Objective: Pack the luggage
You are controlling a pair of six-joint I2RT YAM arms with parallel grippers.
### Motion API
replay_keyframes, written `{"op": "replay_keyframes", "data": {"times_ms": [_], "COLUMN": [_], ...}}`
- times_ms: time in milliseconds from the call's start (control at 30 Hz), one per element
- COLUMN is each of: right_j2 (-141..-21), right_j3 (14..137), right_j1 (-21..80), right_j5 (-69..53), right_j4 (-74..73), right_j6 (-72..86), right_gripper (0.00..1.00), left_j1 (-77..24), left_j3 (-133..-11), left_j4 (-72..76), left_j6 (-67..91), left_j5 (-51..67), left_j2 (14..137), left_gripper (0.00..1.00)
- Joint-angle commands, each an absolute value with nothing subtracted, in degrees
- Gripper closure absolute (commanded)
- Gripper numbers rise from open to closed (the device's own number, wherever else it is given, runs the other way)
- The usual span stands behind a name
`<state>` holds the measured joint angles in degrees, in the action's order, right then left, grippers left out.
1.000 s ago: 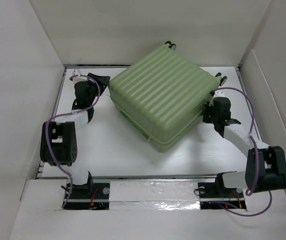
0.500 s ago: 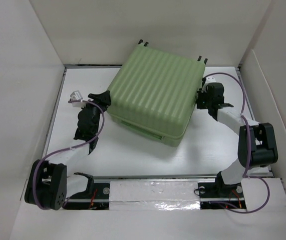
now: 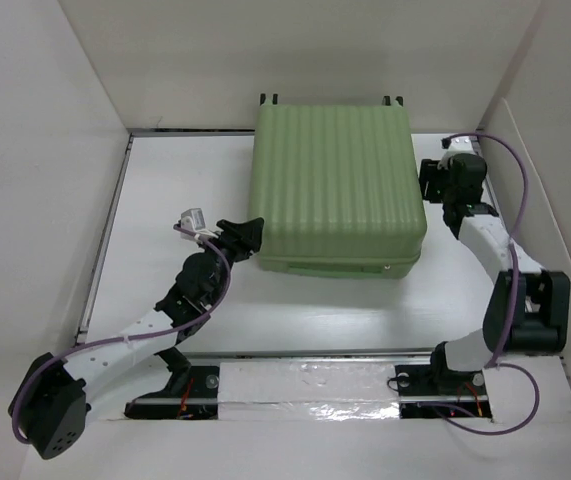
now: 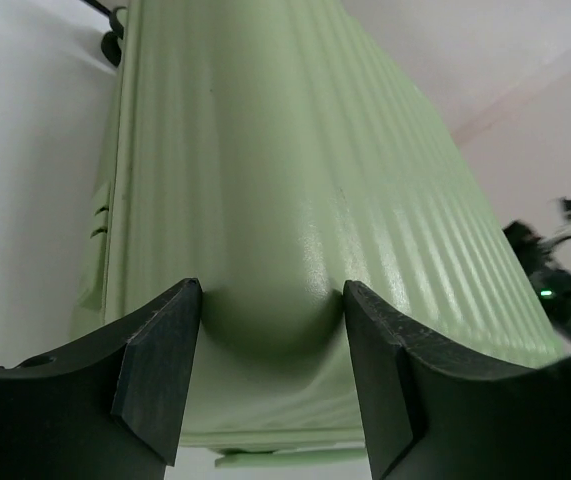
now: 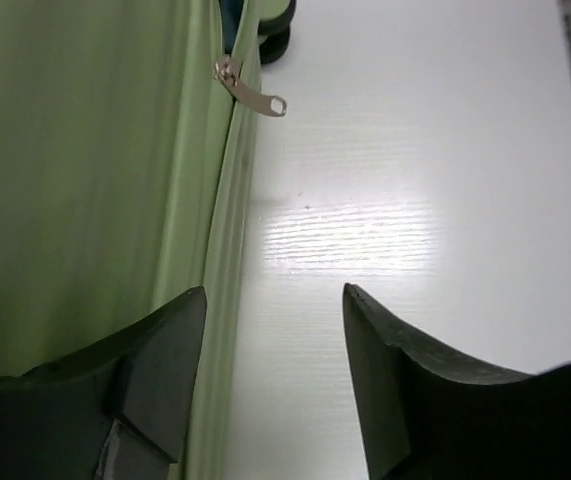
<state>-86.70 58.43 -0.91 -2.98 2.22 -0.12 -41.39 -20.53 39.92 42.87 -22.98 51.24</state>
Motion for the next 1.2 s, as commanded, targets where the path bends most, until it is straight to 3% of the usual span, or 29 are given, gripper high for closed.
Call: {"op": "replay_keyframes", "data": {"times_ms": [0,133,200,233,267,367,467,500,567,633,667,767,933,1167], "right_j2": [-73.61,-58.34,-51.45,-44.46,-41.08,-31.07,-27.52,-26.81,-25.41,-23.21,-22.25,-18.11,-17.66,-31.71], "right_j3": [56.44,50.99,48.79,46.17,44.58,38.34,32.55,30.61,24.91,21.81,20.49,17.14,15.47,16.60], "right_j1": [5.71,4.66,4.66,4.66,4.66,8.77,15.45,17.38,22.66,25.39,27.58,31.01,32.87,32.87], "right_j5": [-16.54,-7.93,-3.79,-3.69,-4.74,-13.08,-16.18,-13.47,-8.99,-2.83,-1.33,5.70,13.62,15.46], "right_j4": [2.99,-2.26,-4.38,-5.26,-5.10,-5.09,-8.87,-9.57,-10.72,-11.86,-12.21,-13.09,-11.87,-1.41], "right_j6": [2.64,3.07,3.34,3.69,3.87,4.65,6.67,7.55,11.22,13.87,16.58,20.29,21.27,17.93], "right_gripper": [0.33,0.33,0.47,0.57,0.76,1.00,1.00,1.00,0.96,0.83,0.69,0.56,0.49,0.49], "left_j1": [-48.25,-45.37,-43.78,-42.20,-41.40,-39.29,-39.29,-38.77,-38.06,-37.44,-36.92,-36.39,-33.76,-26.64], "left_j3": [-21.53,-25.91,-27.15,-27.51,-27.34,-26.28,-23.47,-22.94,-21.89,-20.84,-20.57,-19.95,-19.43,-18.02], "left_j4": [33.50,25.33,20.32,18.30,17.50,12.15,10.29,9.94,8.53,8.44,8.35,9.31,12.74,21.70], "left_j6": [46.94,42.90,41.58,40.44,40.08,41.57,43.67,44.20,45.08,45.44,45.53,45.53,44.65,43.51], "left_j5": [-4.45,-10.19,-12.64,-13.44,-14.14,-17.39,-18.90,-18.55,-17.67,-16.26,-16.00,-14.68,-10.99,-2.12], "left_j2": [48.01,42.11,38.70,37.54,36.49,33.40,31.55,31.38,31.64,32.43,32.87,35.15,40.68,46.75], "left_gripper": [0.46,0.44,0.43,0.43,0.44,0.53,0.75,0.90,0.95,0.95,0.93,0.80,0.74,0.73]}}
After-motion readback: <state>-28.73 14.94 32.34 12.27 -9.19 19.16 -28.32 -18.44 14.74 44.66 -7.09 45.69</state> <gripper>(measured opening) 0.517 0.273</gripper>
